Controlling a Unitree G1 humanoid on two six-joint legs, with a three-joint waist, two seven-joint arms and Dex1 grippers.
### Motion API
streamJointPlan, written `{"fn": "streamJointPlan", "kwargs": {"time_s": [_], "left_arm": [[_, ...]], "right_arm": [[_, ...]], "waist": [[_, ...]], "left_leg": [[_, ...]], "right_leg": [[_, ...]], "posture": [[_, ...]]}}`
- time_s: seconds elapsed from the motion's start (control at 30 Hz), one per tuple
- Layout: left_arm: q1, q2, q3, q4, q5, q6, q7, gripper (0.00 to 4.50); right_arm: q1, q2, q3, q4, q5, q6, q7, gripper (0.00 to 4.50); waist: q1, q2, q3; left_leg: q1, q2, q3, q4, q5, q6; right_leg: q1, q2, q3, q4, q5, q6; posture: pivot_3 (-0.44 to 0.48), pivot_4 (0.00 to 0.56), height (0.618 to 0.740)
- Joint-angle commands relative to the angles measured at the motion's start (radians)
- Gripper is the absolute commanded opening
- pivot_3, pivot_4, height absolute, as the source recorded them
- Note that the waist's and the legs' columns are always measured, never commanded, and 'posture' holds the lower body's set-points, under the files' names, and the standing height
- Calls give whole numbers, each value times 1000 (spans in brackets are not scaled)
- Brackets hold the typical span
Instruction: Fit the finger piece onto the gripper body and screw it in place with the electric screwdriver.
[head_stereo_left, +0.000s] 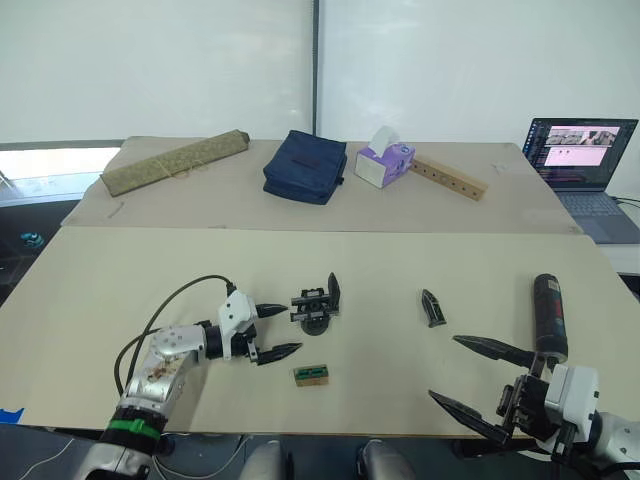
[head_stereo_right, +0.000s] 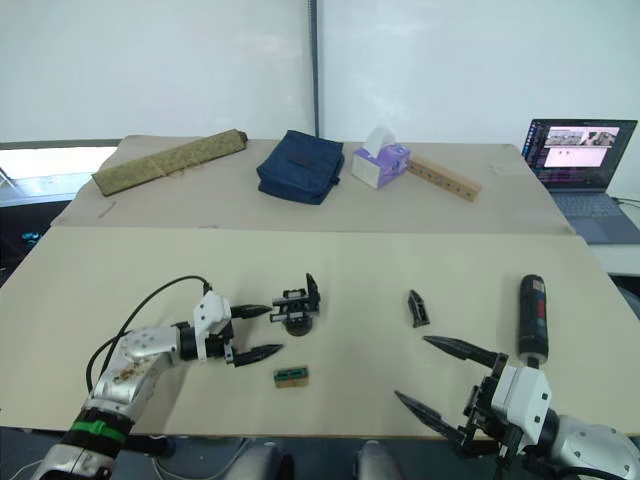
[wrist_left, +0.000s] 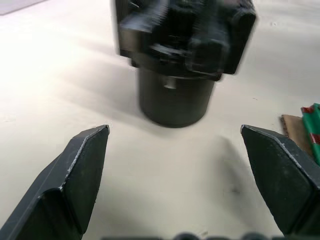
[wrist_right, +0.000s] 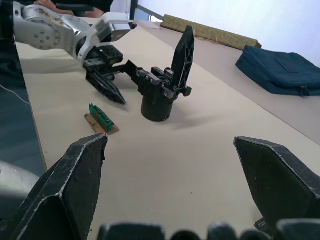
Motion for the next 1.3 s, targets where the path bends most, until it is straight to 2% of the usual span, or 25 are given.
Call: {"fn": "streamJointPlan", "kwargs": {"time_s": [0.03,0.17,0.33,0.6,0.83,0.9,0.93,1.03,1.13,1.23,1.3], "left_arm": [[-96,22,-32,126,23,-69,-154,4461],[-266,-51,-17,390,55,-186,-173,4461],[-355,-81,-48,545,90,-268,-317,4461],[-420,-170,-42,629,114,-303,-352,4461],[-437,-193,-21,694,152,-390,-296,4461],[-438,-197,-8,701,140,-380,-298,3940],[-434,-198,-1,693,127,-362,-311,3687],[-395,-197,18,618,94,-323,-340,2335],[-314,-185,46,451,46,-245,-307,2286],[-194,-186,97,173,34,-120,-99,2286],[-110,-177,101,-21,77,-19,45,2286]], "right_arm": [[-3,1,-14,-17,12,-25,1,4500],[-1,0,-9,-21,11,-21,2,4500],[28,0,-30,-40,16,-13,-8,4500],[78,-1,-38,-68,15,-10,-13,4500],[106,0,-31,-84,12,-9,-30,4500],[106,0,-30,-82,11,-10,-32,4500],[105,0,-28,-80,10,-10,-32,4500],[102,-2,-19,-74,6,-10,-29,4500],[91,-5,-15,-68,7,-9,-28,4500],[78,-7,-16,-64,13,-8,-27,4500],[73,-7,-14,-64,15,-7,-26,4500]], "waist": [[0,0,0],[8,0,0],[3,-1,0],[7,-1,0],[4,-1,0],[5,-1,0],[5,-1,0],[4,-1,0],[-1,-1,0],[-4,-1,1],[-2,0,2]], "left_leg": [[0,0,0,0,0,0],[-1,-1,2,2,0,0],[-4,0,5,4,-2,3],[-6,1,4,10,-4,5],[-6,1,3,10,-4,6],[-6,1,1,10,-4,6],[-6,1,1,10,-4,6],[-6,1,0,10,-4,6],[-6,2,-2,10,-4,7],[-6,2,-4,10,-4,6],[-7,4,-5,10,-4,6]], "right_leg": [[0,0,0,0,0,0],[0,1,-1,0,0,0],[0,2,-1,-1,0,1],[0,3,-1,0,0,1],[0,4,0,0,0,1],[0,4,0,1,0,1],[0,4,0,1,0,1],[0,4,0,0,0,1],[0,4,0,1,0,1],[-1,3,0,1,0,1],[-1,2,0,2,0,1]], "posture": [[0,150,740],[0,150,740],[0,150,740],[0,150,740],[0,150,740],[0,150,740],[0,150,740],[0,150,740],[0,150,740],[0,150,740],[0,150,740]]}}
